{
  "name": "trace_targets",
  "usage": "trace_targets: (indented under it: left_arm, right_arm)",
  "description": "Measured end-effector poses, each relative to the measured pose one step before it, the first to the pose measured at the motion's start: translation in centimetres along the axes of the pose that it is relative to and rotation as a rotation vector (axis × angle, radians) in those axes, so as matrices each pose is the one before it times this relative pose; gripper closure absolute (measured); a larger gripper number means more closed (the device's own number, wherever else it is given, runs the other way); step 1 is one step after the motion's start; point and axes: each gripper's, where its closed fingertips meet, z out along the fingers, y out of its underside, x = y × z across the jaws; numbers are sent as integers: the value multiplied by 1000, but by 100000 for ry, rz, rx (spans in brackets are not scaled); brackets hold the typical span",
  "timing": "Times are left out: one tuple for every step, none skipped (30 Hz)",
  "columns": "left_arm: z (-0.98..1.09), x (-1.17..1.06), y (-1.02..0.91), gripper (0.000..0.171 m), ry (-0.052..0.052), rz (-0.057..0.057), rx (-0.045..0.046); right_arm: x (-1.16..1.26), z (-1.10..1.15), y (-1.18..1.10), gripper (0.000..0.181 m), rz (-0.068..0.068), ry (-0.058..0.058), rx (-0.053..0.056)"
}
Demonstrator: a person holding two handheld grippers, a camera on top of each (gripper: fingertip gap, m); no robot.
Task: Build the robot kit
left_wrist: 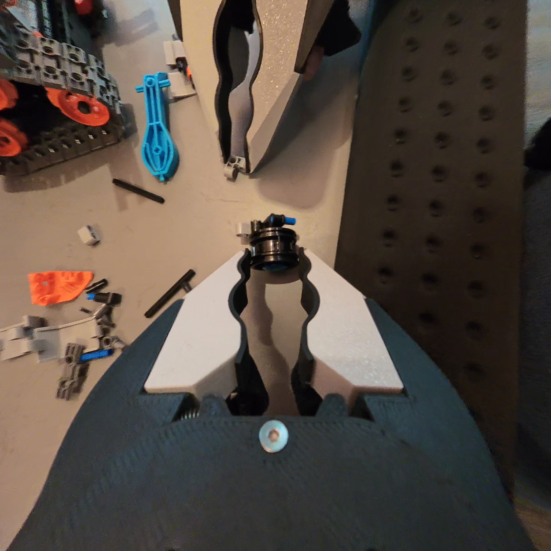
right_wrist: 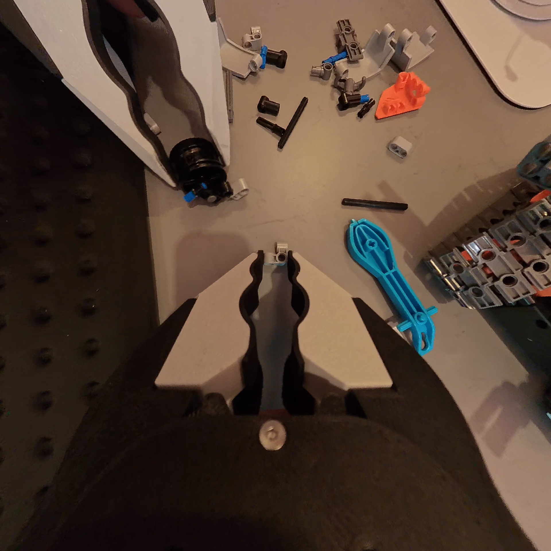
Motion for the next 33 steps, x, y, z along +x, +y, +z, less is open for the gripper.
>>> trace_targets:
  left_arm:
    - [-37, -198, 54, 142, -2694, 1806, -644]
    - [-37, -296, 47, 142, -3517, 2009, -509]
    - [-23, -429, 219, 141, -4720, 2464, -1503]
    - [-48, -149, 175, 142, -2859, 2375, -1121]
    - [-79, 113, 43, 142, -670, 1285, -137]
    - [-59, 148, 22, 141, -30, 443, 167]
    - [-30, 100, 157, 141, 100, 161, -670]
    - [-33, 73, 157, 141, -43, 532, -480]
    - [-101, 131, -12, 138, 501, 279, 563]
    - [-68, 124, 6, 137, 627, 67, 446]
    - [-65, 108, 22, 135, 639, -223, 413]
    - [-54, 15, 71, 135, 466, -584, 90]
    - [-83, -77, 63, 134, 2, -332, 75]
    - [-112, -38, -23, 132, 409, -522, 712]
    - [-102, -32, -35, 132, 861, -1315, 669]
    - [-108, -79, -22, 130, 725, -1782, 595]
    - [-87, 60, -32, 130, 1935, -2161, 743]
    - [-52, 104, 8, 131, 2548, -2635, 491]
    - [26, 26, 46, 131, 2262, -2886, 45]
    - [15, 38, -70, 130, 2312, -2682, 639]
    - [52, 109, -88, 130, 2861, -3045, 589]
    - [120, 127, -9, 131, 2880, -2960, -231]
    - [137, 52, 44, 133, 1695, -1912, -619]
    - [149, 78, 51, 137, 1022, -506, -612]
    - [148, 109, -36, 142, 384, 622, -152]
    - [128, 109, -174, 143, -625, 1761, 470]
    - [119, -41, -188, 142, -2264, 2512, 317]
    - [151, 7, -80, 142, -1874, 2165, -575]
    - [132, 113, -167, 142, -1261, 2633, 58]
    - [131, 38, -108, 142, -1692, 2857, -278]
    - [92, 9, -117, 142, -1480, 2452, -210]
    - [66, 25, -85, 142, -1042, 2323, -266]
    - [59, 70, -95, 142, -656, 2552, 64]
  right_arm:
    - [60, 24, -22, 168, 16, 446, -58]
    - [6, 22, -11, 167, -16, 202, -428]
    - [26, 33, 14, 167, -56, 355, -555]
    - [40, 37, 23, 165, 159, 478, -537]
    - [-80, 32, 21, 162, 161, -258, -453]
    - [-128, -20, 13, 158, 400, -666, -349]
    - [-58, -63, 33, 154, 722, -397, -326]
    - [17, -95, -25, 152, 878, -2, 246]
    - [-32, -149, -99, 149, 875, -95, 647]
    - [-56, -195, -138, 147, 804, -83, 820]
    - [-6, -231, -182, 146, 859, 349, 1152]
    - [-21, -232, -252, 145, 767, 409, 1678]
    - [-173, -213, -206, 145, 832, -552, 1477]
    - [-117, -226, -103, 144, 1001, -297, 964]
    - [65, -290, -69, 149, 670, 772, 1111]
    - [142, -420, -164, 169, -290, 1489, 2196]
    - [143, -449, -166, 179, 584, 1338, 2213]
    - [-75, -409, 0, 181, 1595, -462, 1064]
    - [-268, -385, 161, 181, 998, -1328, 158]
    - [-95, -348, 221, 181, 509, 130, -278]
    - [67, -304, 242, 181, 590, 1291, -655]
    - [-128, -297, 243, 181, 448, 139, -711]
    - [-396, -258, 198, 178, 656, -1351, -536]
    - [-303, -206, 168, 172, 985, -664, -495]
    - [-16, -170, 109, 169, 742, 1358, -75]
    - [-82, -129, 82, 165, 626, 1005, -18]
    - [-272, -83, 62, 165, 812, -394, 53]
    - [-263, -12, -37, 163, 1249, -492, 489]
    - [-215, 60, -122, 161, 1265, -464, 750]
    - [-345, 136, -143, 157, 606, -1281, 761]
    - [-340, 219, -159, 156, 400, -1538, 599]
    - [-161, 307, -214, 154, 720, -756, 441]
    - [-293, 408, -231, 150, 536, -1664, 150]
